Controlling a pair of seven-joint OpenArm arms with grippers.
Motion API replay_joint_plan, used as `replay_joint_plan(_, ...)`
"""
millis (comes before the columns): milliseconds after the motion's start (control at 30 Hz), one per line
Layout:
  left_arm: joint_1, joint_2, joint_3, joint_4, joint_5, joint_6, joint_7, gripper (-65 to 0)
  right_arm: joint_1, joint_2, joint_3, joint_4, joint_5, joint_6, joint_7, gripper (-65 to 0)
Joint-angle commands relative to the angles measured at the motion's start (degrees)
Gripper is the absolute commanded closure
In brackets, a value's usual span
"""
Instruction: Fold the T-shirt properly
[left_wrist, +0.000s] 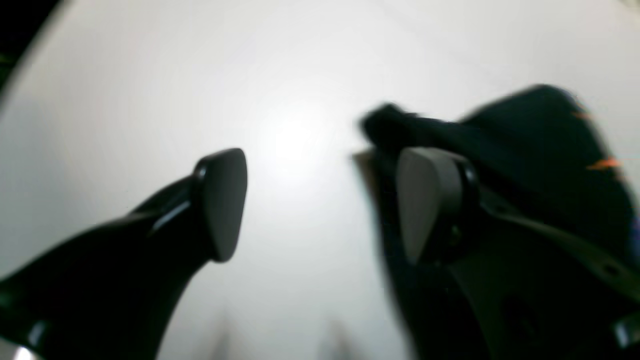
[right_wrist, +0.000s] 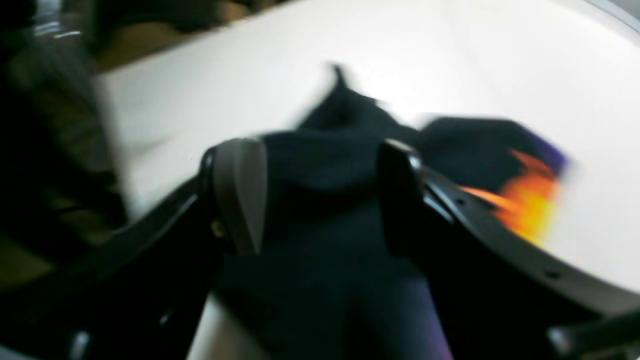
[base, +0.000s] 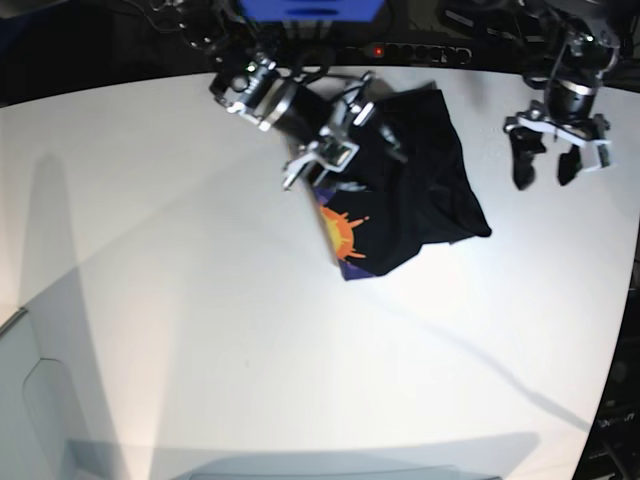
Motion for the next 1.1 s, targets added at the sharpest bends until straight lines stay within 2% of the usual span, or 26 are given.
replay_joint_plan(0,0.5,0.5,0.8,0.8,-0.7,-0.1,0.3,-45.4,0.3,-0.5,1.3,1.2,0.6,0.2,1.9,-35.6)
replay_joint_plan(133,0.7,3.2,5.0,0.9,-0.2,-0.1,2.6,-45.1,0.3,-0.5,7.3,1.2,0.6,0.2,1.9,-35.6)
replay_joint_plan(267,2.4,3.1,9.4,0.7,-0.2,-0.1,3.0,-44.9,0.2,-0.6,9.9,1.2,0.6,0.2,1.9,-35.6)
replay_joint_plan(467,3.2,2.9,14.1,0.6,0.0,-0.1,3.3,-44.9,0.1,-1.5,9.8,1.0,0.6,0.2,1.8,-35.6)
replay_joint_plan(600,3.3,1.6,16.7,0.6,0.0,-0.1,3.3,-44.9,0.1,-2.1,9.8,0.9,0.6,0.2,1.8,-35.6)
replay_joint_plan(833,3.4,1.5,17.0,0.6,0.0,-0.1,3.3,-44.4,0.3,-2.1,9.8,0.9,0.6,0.2,1.8,-35.6)
replay_joint_plan(900,3.9,1.4,17.2,0.6,0.0,-0.1,3.3,-40.4,0.3,-2.1,9.8,0.9,0.6,0.2,1.8,-35.6)
replay_joint_plan(933,4.1,0.9,17.3,0.6,0.0,-0.1,3.3,-36.2,0.3,-2.1,9.8,0.9,0.6,0.2,1.8,-35.6)
replay_joint_plan(1067,4.1,0.8,17.9,0.4,0.0,-0.1,3.3,-12.5,0.3,-2.1,9.8,0.9,0.6,0.2,1.8,-35.6)
